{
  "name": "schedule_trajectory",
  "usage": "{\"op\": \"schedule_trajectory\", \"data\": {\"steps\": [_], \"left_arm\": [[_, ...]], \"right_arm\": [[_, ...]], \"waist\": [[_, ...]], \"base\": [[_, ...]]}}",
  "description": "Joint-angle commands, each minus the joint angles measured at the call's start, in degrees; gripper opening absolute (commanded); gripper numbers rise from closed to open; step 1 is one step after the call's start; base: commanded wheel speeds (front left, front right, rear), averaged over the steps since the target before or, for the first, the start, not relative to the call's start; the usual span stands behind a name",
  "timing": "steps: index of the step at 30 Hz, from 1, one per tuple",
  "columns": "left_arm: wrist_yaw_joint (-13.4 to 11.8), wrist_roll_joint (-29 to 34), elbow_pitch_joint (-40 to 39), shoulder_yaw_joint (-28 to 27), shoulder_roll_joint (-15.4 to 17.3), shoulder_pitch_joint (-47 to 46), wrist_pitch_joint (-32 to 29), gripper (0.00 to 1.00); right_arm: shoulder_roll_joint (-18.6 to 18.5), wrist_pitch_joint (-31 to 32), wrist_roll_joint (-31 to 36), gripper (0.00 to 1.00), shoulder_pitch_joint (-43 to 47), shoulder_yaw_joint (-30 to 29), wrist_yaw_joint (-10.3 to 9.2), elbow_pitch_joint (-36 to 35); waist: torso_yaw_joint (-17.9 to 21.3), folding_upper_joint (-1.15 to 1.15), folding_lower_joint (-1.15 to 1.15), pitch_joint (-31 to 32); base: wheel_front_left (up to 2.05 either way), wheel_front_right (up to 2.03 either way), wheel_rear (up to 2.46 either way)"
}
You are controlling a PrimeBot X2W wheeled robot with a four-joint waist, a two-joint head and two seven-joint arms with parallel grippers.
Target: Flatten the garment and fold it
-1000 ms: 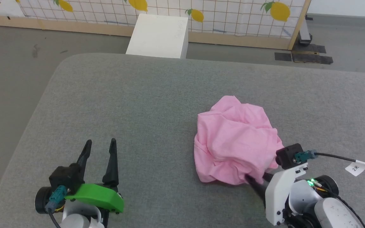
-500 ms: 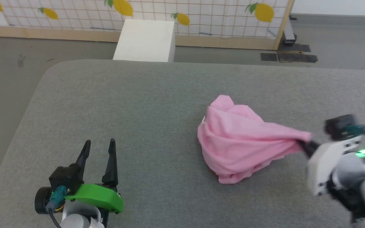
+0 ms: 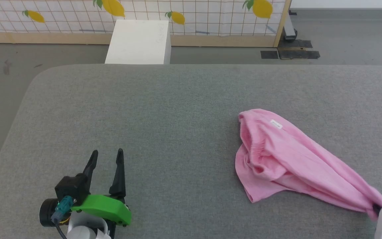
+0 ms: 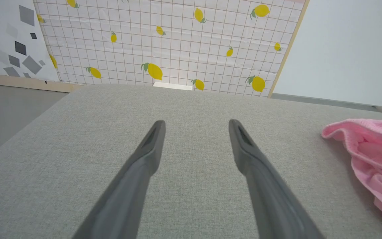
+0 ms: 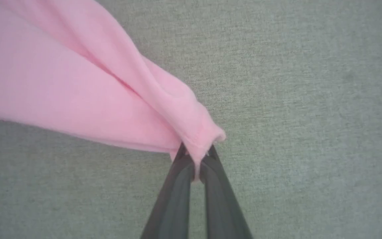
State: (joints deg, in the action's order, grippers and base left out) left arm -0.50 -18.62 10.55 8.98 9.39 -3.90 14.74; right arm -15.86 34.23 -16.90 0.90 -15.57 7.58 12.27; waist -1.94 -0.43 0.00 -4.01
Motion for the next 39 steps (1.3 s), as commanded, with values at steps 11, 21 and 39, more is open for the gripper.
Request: {"op": "schedule_trajectory", "data": {"steps": [11,21,39], "left_arm": [[0.2,1.1,1.2,-0.5,0.1,-0.3,0.3,1.00],[0.0,0.9,1.4,0.1,0.3,1.0,0.1,1.00],[-0.5,0.5,0.3,1.6,0.4,1.7,-0.7,1.00]], "right_arm": [[6.1,-20.1,5.5,1.00,-1.1,-4.6,-0.09,2.2],[10.2,-32.0,12.5,1.00,-1.6,-3.3,-0.09,-4.0],[4.9,-11.2,4.3,1.00,-0.4,25.3,-0.09,-14.0]], "waist": [[1.5,0.43,0.00,1.0],[1.3,0.43,0.00,4.2],[-0.6,0.43,0.00,4.7]], "base": [[0.00,0.00,0.00],[0.00,0.00,0.00],[0.00,0.00,0.00]]}}
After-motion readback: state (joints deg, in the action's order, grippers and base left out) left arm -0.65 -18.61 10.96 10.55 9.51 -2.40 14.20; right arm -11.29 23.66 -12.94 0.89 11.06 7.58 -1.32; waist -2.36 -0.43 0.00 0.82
